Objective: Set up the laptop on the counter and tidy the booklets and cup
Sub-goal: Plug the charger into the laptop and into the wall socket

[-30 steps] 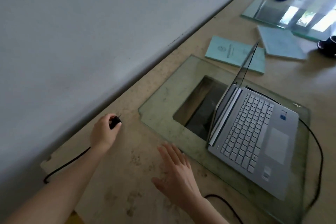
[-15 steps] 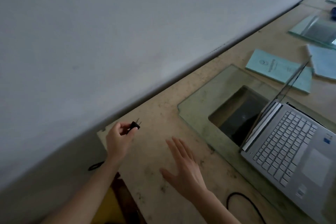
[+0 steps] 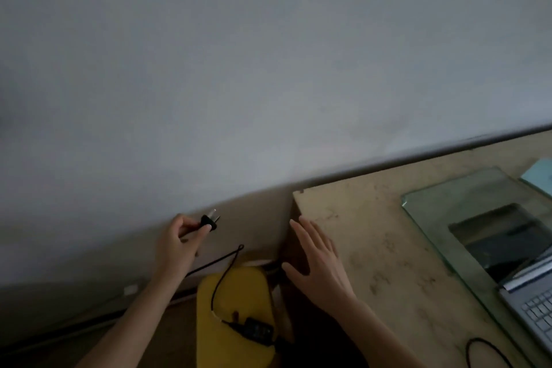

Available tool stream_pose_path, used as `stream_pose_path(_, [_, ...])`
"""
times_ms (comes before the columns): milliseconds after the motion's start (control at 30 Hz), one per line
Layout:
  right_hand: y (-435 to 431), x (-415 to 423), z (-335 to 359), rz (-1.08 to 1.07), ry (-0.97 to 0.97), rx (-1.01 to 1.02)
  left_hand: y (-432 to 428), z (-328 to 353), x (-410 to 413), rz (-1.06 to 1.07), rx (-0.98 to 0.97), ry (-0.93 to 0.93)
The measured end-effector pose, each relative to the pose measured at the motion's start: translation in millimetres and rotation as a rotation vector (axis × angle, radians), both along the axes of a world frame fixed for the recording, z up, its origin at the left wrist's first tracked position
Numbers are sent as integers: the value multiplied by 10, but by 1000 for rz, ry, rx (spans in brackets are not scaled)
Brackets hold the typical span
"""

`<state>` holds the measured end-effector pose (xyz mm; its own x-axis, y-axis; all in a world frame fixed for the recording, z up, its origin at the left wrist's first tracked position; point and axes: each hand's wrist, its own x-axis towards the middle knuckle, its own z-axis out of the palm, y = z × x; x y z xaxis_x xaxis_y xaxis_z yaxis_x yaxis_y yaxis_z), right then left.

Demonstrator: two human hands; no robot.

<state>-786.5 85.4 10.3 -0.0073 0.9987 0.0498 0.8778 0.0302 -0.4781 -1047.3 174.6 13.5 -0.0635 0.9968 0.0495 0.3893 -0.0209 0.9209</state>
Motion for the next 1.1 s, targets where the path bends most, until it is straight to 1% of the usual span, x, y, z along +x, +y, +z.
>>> stream_pose_path(167, [147,-660,88,147,-55,-9,-329,61,-1161,159,-8,116])
stream_pose_path(300, [220,-1115,86,234,-90,-10,-620,1,-1891,320,27,154])
stream_pose_path(467, [269,-1559,-137,385,-145,-28,-997,-324,-2241,509,-20,114])
stream_pose_path(567, [377,-1759,-366,504,-235,-27,-1217,-628,-2253,623,-50,102])
stream_pose_path(667, [532,-1970,-679,633,-325,-43,-1409,-971,-2280,708,-126,78])
stream_pose_path(733, [689,-2148,-926,744,-390,-24,-1482,-1222,-2334,758,-176,101])
stream_pose_path(800, [916,-2334,-1187,866,-481,54,-1466,-1514,-2377,757,-156,164])
stream_pose_path(867, [1175,-2532,-1486,962,-579,204,-1409,-1864,-2384,716,-154,217])
stream_pose_path(933, [1386,-2678,-1854,997,-651,326,-1322,-2275,-2366,662,-167,257])
stream_pose_path(1033, [1706,-2797,-2564,1097,-768,357,-1108,-2964,-2316,661,-132,273])
stream_pose_path(1100, [1916,-2866,-3070,1158,-875,335,-932,-3426,-2300,687,-99,268])
